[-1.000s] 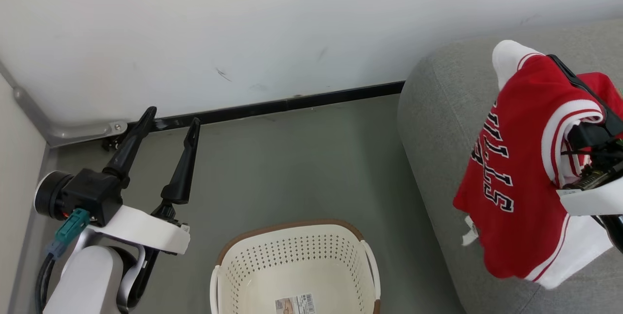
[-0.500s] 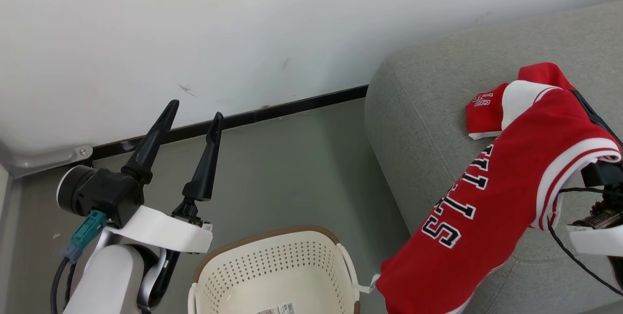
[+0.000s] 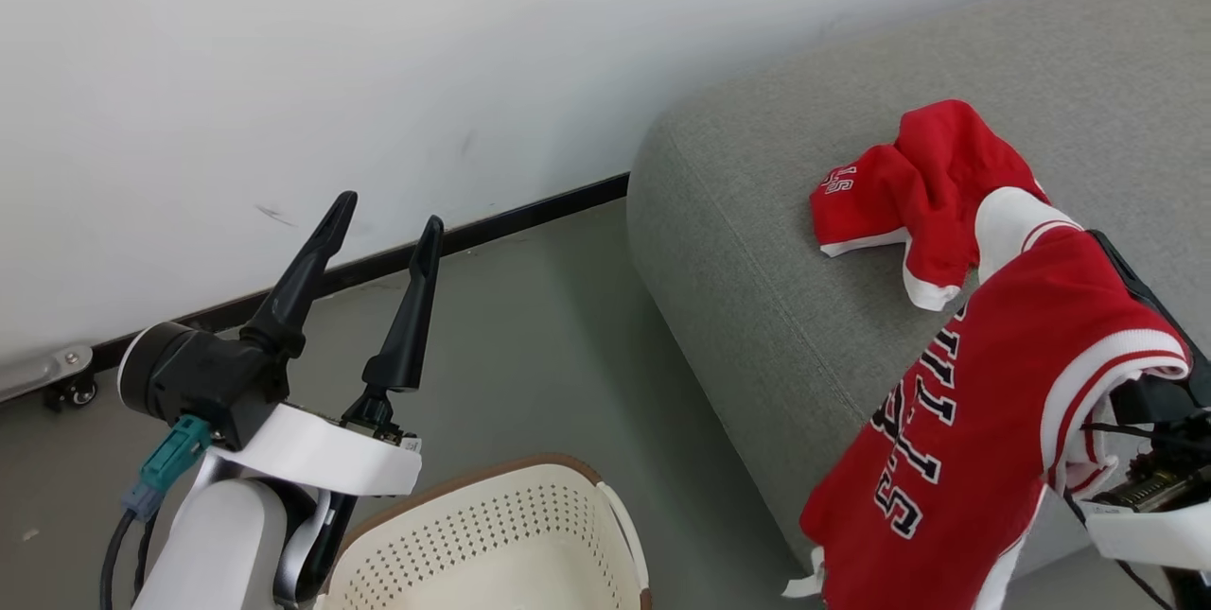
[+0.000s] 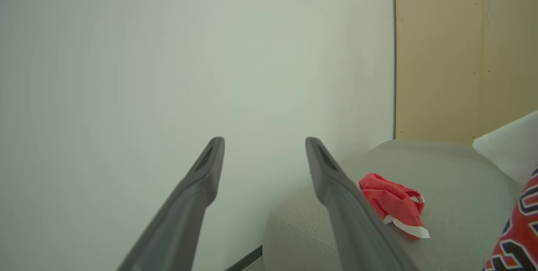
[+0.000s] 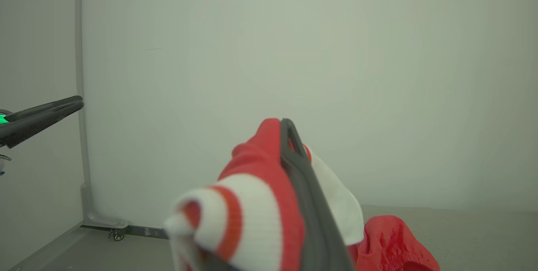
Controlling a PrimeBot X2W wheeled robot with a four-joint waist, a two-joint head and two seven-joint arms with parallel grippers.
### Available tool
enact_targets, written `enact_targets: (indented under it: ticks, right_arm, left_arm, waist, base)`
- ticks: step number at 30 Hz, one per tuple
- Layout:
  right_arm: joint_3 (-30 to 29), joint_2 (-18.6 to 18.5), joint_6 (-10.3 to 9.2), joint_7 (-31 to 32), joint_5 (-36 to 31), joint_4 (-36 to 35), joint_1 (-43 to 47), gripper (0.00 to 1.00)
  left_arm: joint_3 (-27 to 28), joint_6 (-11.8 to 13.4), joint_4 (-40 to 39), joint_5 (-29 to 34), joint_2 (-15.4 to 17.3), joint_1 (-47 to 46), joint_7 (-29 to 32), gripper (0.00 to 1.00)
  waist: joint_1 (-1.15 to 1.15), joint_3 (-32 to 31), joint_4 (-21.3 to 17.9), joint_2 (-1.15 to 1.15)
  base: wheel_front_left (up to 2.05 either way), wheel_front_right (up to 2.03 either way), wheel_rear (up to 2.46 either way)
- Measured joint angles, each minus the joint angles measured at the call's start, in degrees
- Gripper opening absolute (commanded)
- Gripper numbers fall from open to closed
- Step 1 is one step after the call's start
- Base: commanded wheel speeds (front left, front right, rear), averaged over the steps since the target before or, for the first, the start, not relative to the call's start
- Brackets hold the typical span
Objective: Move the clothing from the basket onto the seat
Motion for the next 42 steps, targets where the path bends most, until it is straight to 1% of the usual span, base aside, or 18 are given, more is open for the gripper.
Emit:
enact_targets:
  ticks: [5, 7, 11, 15, 19, 23, 29, 35, 36, 39, 42]
  right_arm:
    - [0.3, 1.4, 0.00, 1.0, 0.5, -1.7, 0.7, 0.00]
    - [0.6, 1.4, 0.00, 1.1, 0.5, -1.8, 0.6, 0.00]
    - [0.8, 1.4, 0.00, 2.2, 1.8, -1.6, -0.7, 0.00]
    - [0.2, 0.8, 0.00, 3.0, 2.6, -1.6, -7.3, 0.00]
    - [-1.7, -0.5, 0.00, 4.1, 3.8, -1.6, -16.4, 0.00]
    - [-3.9, -0.8, 0.00, 6.1, 5.0, -0.9, -26.1, 0.00]
    - [-6.0, -0.9, 0.00, 9.4, 7.0, 5.3, -36.9, 0.00]
    - [-6.7, -3.1, 0.00, 13.5, 6.2, 12.5, -43.8, 0.00]
    - [-6.7, -3.1, 0.00, 13.5, 6.2, 12.5, -43.8, 0.00]
    - [-7.5, -5.0, 0.00, 15.3, 4.1, 16.7, -49.2, 0.00]
    - [-8.9, -7.0, 0.00, 16.3, 3.2, 19.5, -53.5, 0.00]
  left_arm:
    - [1.0, 0.3, -0.7, 0.6, 0.1, 1.3, 0.0, 1.00]
    - [1.5, 0.4, -1.1, 0.7, 0.3, 1.8, 0.0, 1.00]
    - [3.0, 1.4, -2.2, 1.0, 0.8, 2.5, 0.0, 1.00]
    - [4.3, 2.3, -3.5, 1.5, 1.9, 3.9, 0.0, 1.00]
    - [5.5, 3.4, -4.8, 1.9, 2.8, 4.8, 0.0, 1.00]
    - [6.9, 4.2, -6.8, 2.4, 3.6, 5.4, 0.0, 1.00]
    - [7.9, 4.9, -10.2, 2.9, 3.6, 5.5, 0.0, 1.00]
    - [8.5, 6.1, -12.8, 3.2, 3.8, 7.1, 0.0, 1.00]
    - [8.5, 6.1, -12.8, 3.2, 3.8, 7.1, 0.0, 1.00]
    - [8.9, 6.8, -14.1, 3.5, 4.1, 8.2, 0.0, 1.00]
    - [9.2, 6.9, -15.1, 4.0, 4.6, 8.9, 0.0, 1.00]
  waist:
    - [0.00, -0.1, -2.1, 0.00]
    - [0.00, -0.2, -2.8, 0.00]
    - [0.00, -0.1, -4.1, 0.00]
    - [0.00, 0.2, -5.0, 0.00]
    - [0.00, 0.9, -5.5, 0.00]
    - [0.00, 1.8, -5.7, 0.00]
    - [0.00, 3.3, -5.5, 0.00]
    - [0.00, 4.9, -4.7, 0.00]
    - [0.00, 4.9, -4.7, 0.00]
    - [0.00, 6.1, -4.0, 0.00]
    - [0.00, 7.0, -3.3, 0.00]
  base:
    - [0.00, 0.00, 0.00]
    - [0.00, 0.00, 0.00]
    - [0.00, 0.00, 0.00]
    - [0.00, 0.00, 0.00]
    - [0.00, 0.00, 0.00]
    - [0.00, 0.00, 0.00]
    - [0.00, 0.00, 0.00]
    - [0.00, 0.00, 0.00]
    - [0.00, 0.00, 0.00]
    - [0.00, 0.00, 0.00]
    - [0.00, 0.00, 0.00]
